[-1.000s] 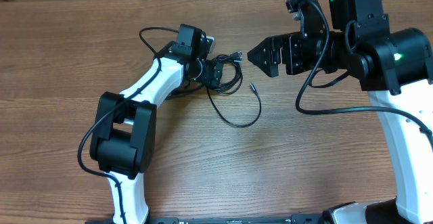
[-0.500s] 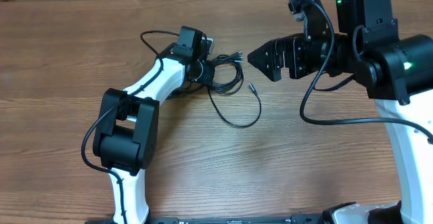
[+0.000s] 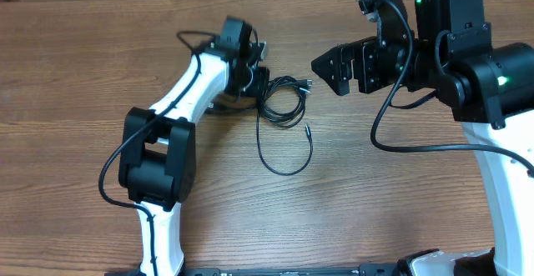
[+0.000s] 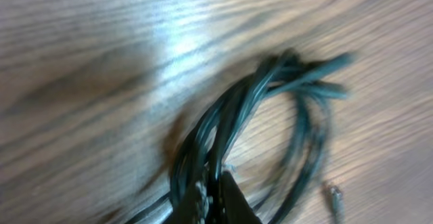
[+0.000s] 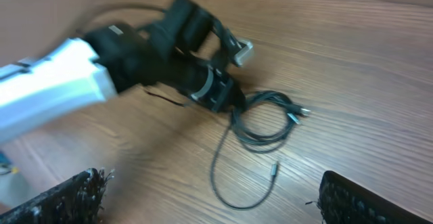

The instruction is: Untangle cables

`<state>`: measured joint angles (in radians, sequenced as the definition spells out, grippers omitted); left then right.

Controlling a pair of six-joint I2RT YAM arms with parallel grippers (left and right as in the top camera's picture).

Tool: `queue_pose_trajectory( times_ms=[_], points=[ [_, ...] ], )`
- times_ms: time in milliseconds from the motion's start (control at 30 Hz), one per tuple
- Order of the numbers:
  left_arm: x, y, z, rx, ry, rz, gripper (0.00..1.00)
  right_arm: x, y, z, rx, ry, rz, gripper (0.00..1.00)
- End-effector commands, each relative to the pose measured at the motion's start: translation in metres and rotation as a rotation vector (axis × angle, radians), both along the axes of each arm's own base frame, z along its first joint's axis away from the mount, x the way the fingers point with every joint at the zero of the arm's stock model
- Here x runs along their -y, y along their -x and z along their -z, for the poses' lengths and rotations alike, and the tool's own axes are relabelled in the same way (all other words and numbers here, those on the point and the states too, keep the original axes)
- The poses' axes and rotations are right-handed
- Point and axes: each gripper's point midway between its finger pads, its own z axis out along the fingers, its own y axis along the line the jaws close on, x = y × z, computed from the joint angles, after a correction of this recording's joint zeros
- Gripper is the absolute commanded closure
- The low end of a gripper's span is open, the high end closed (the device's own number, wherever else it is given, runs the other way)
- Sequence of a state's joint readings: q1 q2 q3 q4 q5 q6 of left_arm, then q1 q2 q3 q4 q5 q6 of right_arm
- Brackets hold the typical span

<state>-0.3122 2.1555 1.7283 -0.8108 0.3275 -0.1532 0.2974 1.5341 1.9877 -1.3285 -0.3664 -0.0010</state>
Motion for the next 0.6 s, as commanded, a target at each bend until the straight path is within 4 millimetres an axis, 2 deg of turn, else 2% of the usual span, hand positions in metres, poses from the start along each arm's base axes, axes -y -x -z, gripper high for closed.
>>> queue_pose_trajectory(
  times_ms=[0, 67, 133, 367, 567],
  points=[
    [0.013, -0.022, -0.067, 0.113, 0.052, 0.057, 0.96, 0.008, 0.000, -0.008, 0.049, 0.038, 0.032, 0.00],
    [0.012, -0.023, -0.100, 0.133, 0.046, 0.067, 0.96, 0.008, -0.001, -0.007, 0.046, 0.039, 0.032, 0.00],
    [0.011, -0.021, -0.120, 0.140, 0.042, 0.065, 0.96, 0.008, -0.001, -0.007, 0.046, 0.040, 0.033, 0.00],
    [0.006, -0.005, -0.162, 0.144, 0.027, 0.079, 0.96, 0.014, -0.006, -0.003, 0.048, 0.070, 0.061, 0.00],
    [-0.003, 0.018, -0.207, 0.161, 0.012, 0.086, 0.96, 0.008, -0.017, 0.016, 0.010, 0.098, 0.024, 0.00]
  ],
)
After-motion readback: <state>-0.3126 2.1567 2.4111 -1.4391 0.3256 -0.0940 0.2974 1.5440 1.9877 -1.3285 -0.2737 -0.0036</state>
